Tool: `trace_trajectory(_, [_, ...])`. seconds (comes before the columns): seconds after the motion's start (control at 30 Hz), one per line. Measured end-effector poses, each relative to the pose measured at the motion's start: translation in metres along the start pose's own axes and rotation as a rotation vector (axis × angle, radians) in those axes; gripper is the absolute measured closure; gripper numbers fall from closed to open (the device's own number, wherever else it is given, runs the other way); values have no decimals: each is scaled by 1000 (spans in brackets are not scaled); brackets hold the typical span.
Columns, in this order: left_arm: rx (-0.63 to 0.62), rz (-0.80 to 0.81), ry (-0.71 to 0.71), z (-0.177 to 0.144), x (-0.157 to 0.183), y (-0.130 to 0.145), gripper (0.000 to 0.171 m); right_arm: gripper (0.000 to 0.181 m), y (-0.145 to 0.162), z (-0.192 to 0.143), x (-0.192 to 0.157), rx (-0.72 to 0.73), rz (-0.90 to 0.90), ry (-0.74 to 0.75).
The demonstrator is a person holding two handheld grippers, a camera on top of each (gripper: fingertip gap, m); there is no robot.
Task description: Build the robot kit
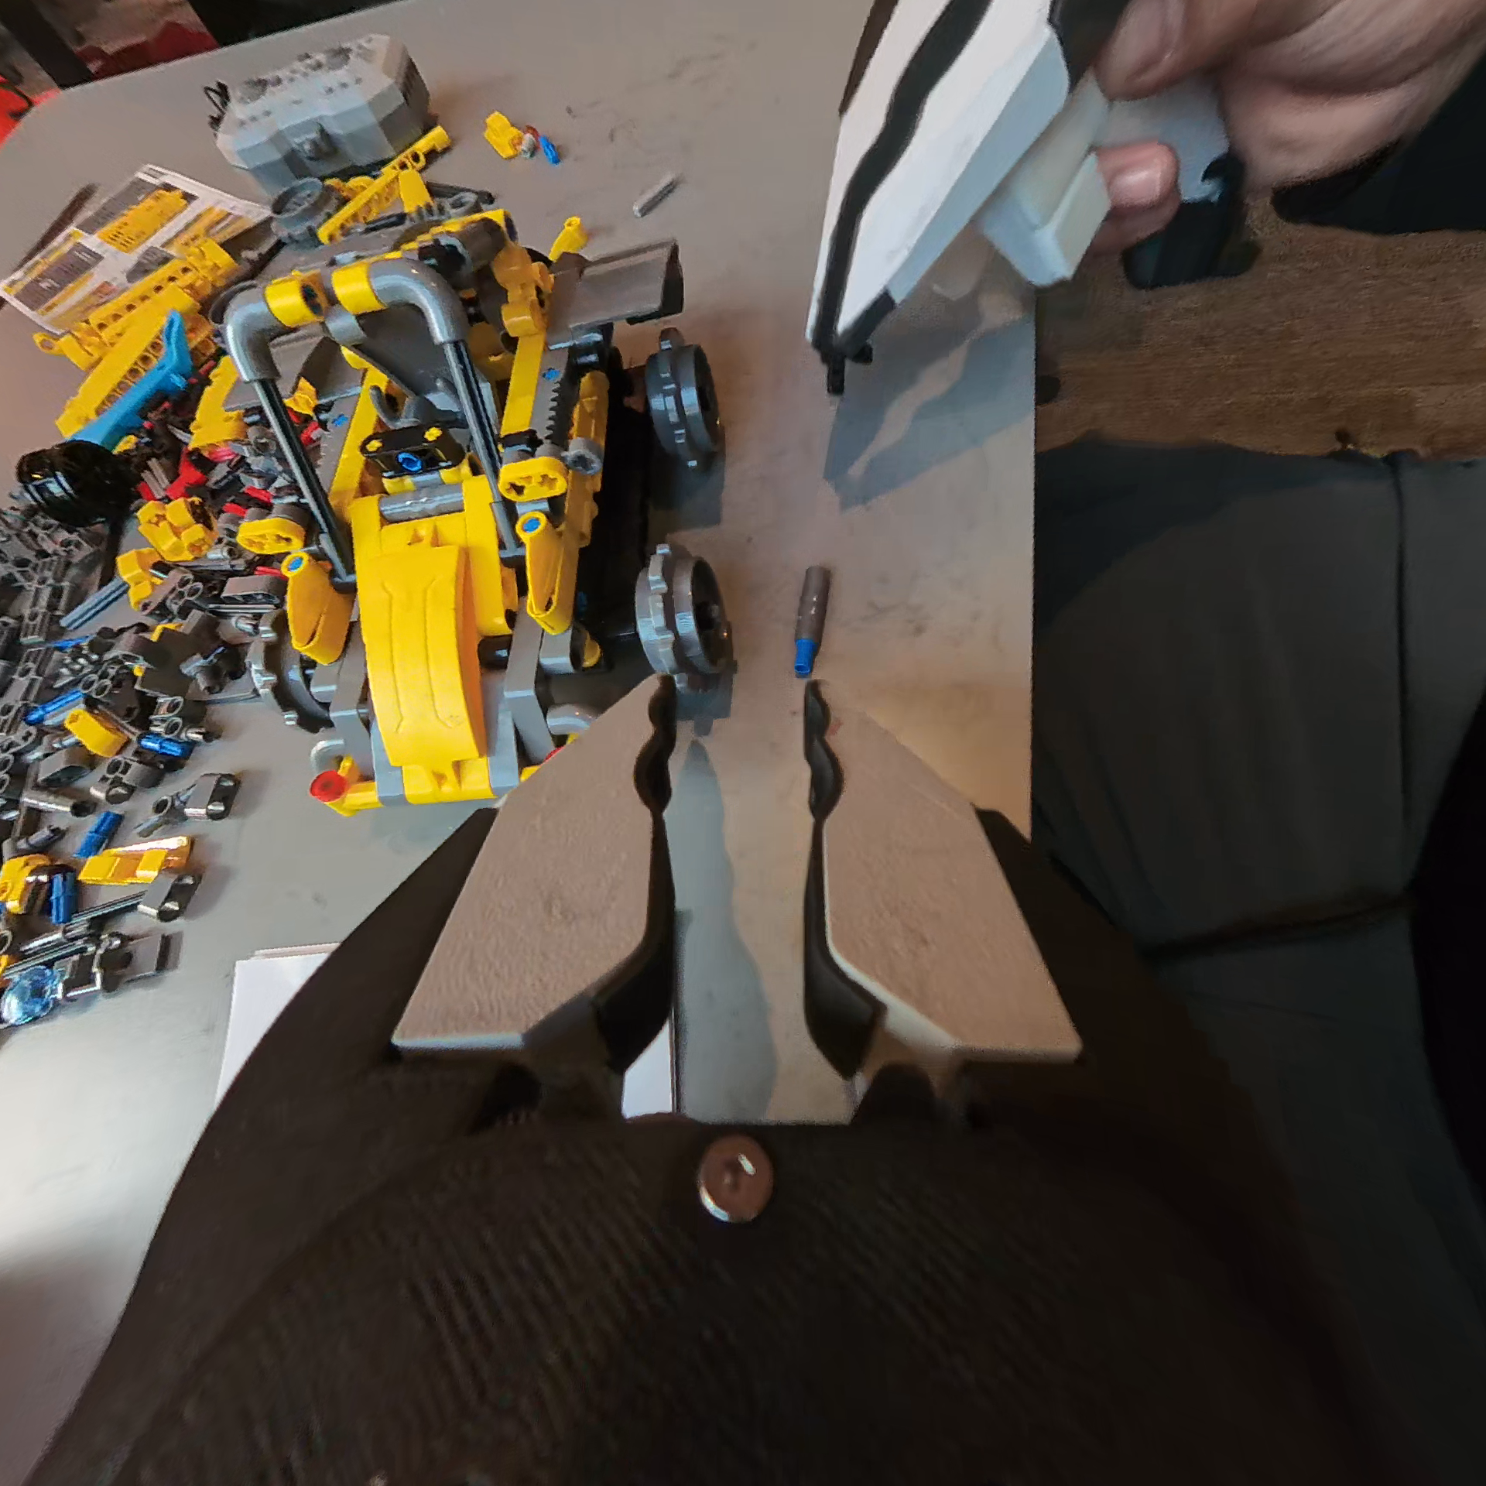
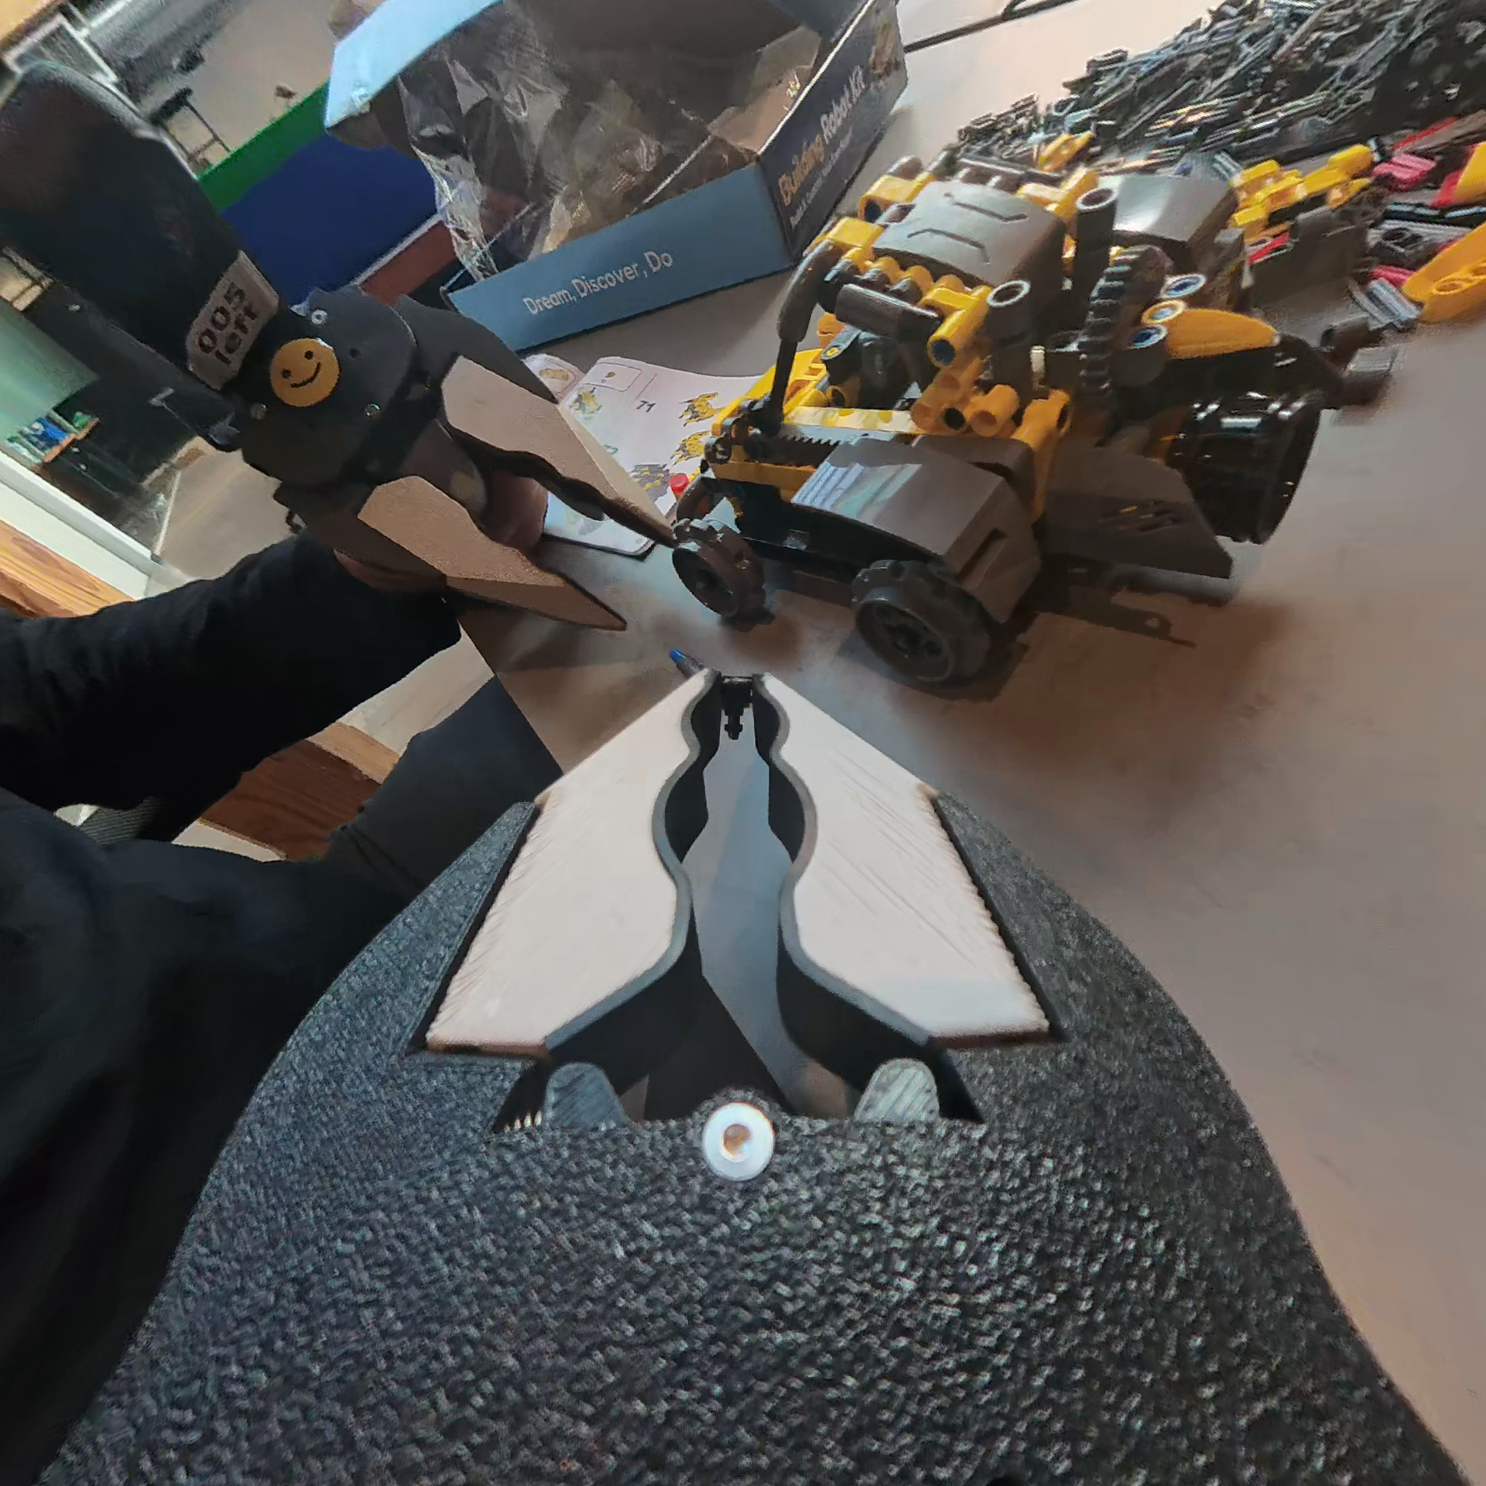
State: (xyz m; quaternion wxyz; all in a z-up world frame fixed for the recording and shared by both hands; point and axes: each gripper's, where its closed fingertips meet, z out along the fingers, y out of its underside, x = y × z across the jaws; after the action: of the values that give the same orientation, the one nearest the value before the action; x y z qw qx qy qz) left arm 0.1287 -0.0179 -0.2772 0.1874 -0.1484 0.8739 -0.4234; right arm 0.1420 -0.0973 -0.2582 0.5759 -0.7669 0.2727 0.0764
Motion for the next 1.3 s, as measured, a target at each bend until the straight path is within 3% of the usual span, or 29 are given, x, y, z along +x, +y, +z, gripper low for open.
trace_trajectory(0.23, [-51,49,-10,5,4,6,142,176,24,-2,17,-194,-50,86])
trace_trajectory(0.33, [-22,48,5,3,5,2,148,176,23,-2,23,-207,-75,104])
trace_trajectory(0.7, [8,60,1,0,6,-1,144,167,14,-8,55,-243,-157,258])
trace_trajectory(0.83, [21,37,8,-2,5,-3,137,160,0,-26,59,-162,-186,283])
trace_trajectory(0.97, [25,36,27,-2,7,-3,138,160,-18,-67,89,-93,-175,398])
trace_trajectory(1.1, [9,66,51,-1,13,-1,139,160,-15,-104,131,-161,-266,532])
trace_trajectory(1.3, [-4,41,51,1,10,1,139,162,-13,-104,160,-258,-347,534])
